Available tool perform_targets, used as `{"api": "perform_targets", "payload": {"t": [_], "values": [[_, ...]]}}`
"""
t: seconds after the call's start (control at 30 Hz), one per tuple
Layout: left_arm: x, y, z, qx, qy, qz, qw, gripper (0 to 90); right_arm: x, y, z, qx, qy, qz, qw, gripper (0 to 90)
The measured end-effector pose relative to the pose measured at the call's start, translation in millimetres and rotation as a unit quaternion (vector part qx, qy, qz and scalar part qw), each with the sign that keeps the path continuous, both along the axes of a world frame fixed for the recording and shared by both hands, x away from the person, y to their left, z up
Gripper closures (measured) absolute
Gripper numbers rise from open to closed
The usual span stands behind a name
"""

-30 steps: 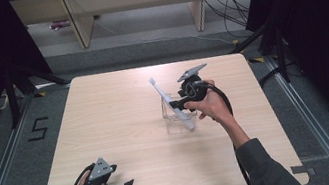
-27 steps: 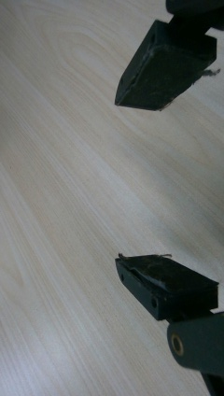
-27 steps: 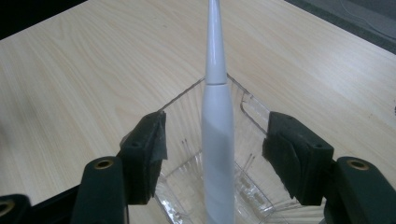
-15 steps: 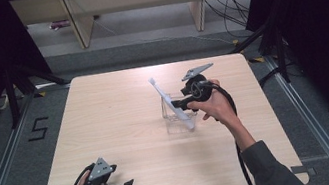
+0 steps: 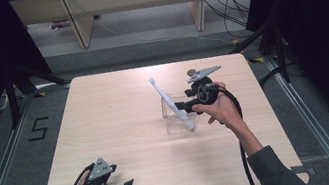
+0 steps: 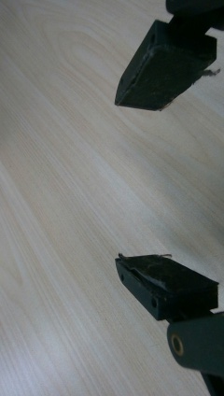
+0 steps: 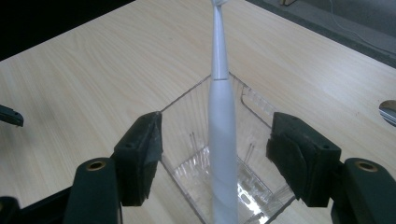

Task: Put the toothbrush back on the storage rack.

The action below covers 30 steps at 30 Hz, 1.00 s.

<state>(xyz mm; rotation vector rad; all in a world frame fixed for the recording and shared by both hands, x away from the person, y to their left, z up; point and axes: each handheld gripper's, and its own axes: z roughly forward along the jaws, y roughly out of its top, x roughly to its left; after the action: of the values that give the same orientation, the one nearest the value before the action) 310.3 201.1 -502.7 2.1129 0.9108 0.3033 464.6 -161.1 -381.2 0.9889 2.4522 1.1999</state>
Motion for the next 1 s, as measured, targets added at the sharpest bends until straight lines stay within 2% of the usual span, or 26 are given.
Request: {"api": "perform_targets", "payload": {"t": [0.17, 0.2, 0.23, 0.3, 0.33, 0.37, 0.4, 0.43, 0.47, 0.5, 0.57, 0.6, 0.63, 0.67, 0.7, 0.77, 0.8, 0.9, 0.93, 1.0], "values": [[0.0, -0.1, 0.0, 0.001, 0.0, -0.001, 1.0, 18.0, -1.7, -2.0, 1.4, 0.004, 0.0, 0.001, 1.0, 34.0], [-0.1, -0.2, 0.0, 0.001, 0.0, -0.001, 1.0, 18.0, -1.4, -3.2, 1.9, -0.001, -0.01, 0.005, 0.9999, 33.8], [-0.1, -0.2, -0.1, 0.0, 0.001, -0.001, 1.0, 18.0, -3.3, -3.2, 2.6, 0.001, -0.002, 0.001, 1.0, 33.6], [0.0, 0.0, 0.0, 0.001, 0.0, -0.001, 1.0, 18.0, -4.0, -5.5, 3.2, 0.0, -0.013, 0.002, 0.9999, 33.4], [0.0, 0.0, 0.0, 0.0, 0.0, 0.0, 1.0, 18.0, -6.2, -4.8, 3.2, 0.009, -0.005, -0.007, 0.9999, 33.4], [0.0, -0.1, -0.1, 0.0, 0.0, 0.0, 1.0, 18.0, -6.0, -6.5, 3.8, 0.01, -0.005, 0.003, 0.9999, 33.4], [-0.1, -0.3, -0.2, -0.001, 0.001, 0.001, 1.0, 18.0, -6.3, -8.7, 5.1, 0.004, -0.019, -0.002, 0.9998, 33.4], [0.1, -0.3, -0.2, -0.001, 0.002, 0.0, 1.0, 18.0, -8.2, -9.1, 6.1, 0.006, -0.008, -0.009, 0.9999, 33.4], [-0.1, -0.6, -0.5, -0.003, 0.003, 0.001, 1.0, 18.0, -8.8, -9.6, 6.0, 0.01, -0.013, -0.009, 0.9998, 33.4], [0.3, 0.3, -0.2, 0.005, 0.003, -0.003, 1.0, 18.0, -9.0, -10.7, 6.1, 0.009, -0.019, -0.011, 0.9997, 33.4], [-0.2, -0.6, -0.6, -0.002, 0.003, 0.001, 1.0, 18.0, -10.1, -14.1, 8.4, 0.001, -0.019, -0.009, 0.9998, 33.4], [0.4, 0.6, 0.0, 0.003, 0.002, -0.002, 1.0, 18.0, -10.9, -14.2, 8.3, 0.009, -0.016, -0.009, 0.9998, 33.4], [0.7, 0.8, 0.1, 0.004, 0.003, -0.002, 1.0, 18.0, -10.7, -16.2, 8.6, 0.001, -0.023, -0.006, 0.9997, 33.4], [0.8, 0.8, -0.1, 0.004, 0.003, -0.002, 1.0, 18.0, -11.9, -16.3, 8.6, 0.006, -0.012, -0.009, 0.9999, 33.4], [0.8, 0.7, -0.2, 0.004, 0.003, -0.002, 1.0, 18.0, -11.9, -17.1, 7.7, 0.01, -0.018, -0.01, 0.9997, 33.4], [0.5, 0.6, 0.0, 0.007, 0.003, -0.003, 1.0, 18.0, -13.1, -19.2, 7.2, 0.011, -0.012, -0.013, 0.9998, 33.4], [0.4, 0.4, -0.1, 0.004, 0.003, -0.002, 1.0, 18.0, -11.3, -20.8, 6.0, 0.012, -0.024, -0.007, 0.9996, 33.4], [0.6, 0.8, 0.0, 0.005, 0.003, -0.002, 1.0, 18.0, -12.8, -24.4, 5.3, 0.013, -0.026, -0.009, 0.9995, 33.4], [0.6, 0.9, 0.1, 0.004, 0.003, -0.003, 1.0, 18.0, -14.3, -24.8, 5.2, 0.019, -0.016, -0.015, 0.9996, 33.3], [0.2, -0.2, -0.4, -0.001, 0.001, 0.001, 1.0, 18.0, -15.3, -26.4, 4.9, 0.014, -0.021, -0.015, 0.9996, 32.5]]}}
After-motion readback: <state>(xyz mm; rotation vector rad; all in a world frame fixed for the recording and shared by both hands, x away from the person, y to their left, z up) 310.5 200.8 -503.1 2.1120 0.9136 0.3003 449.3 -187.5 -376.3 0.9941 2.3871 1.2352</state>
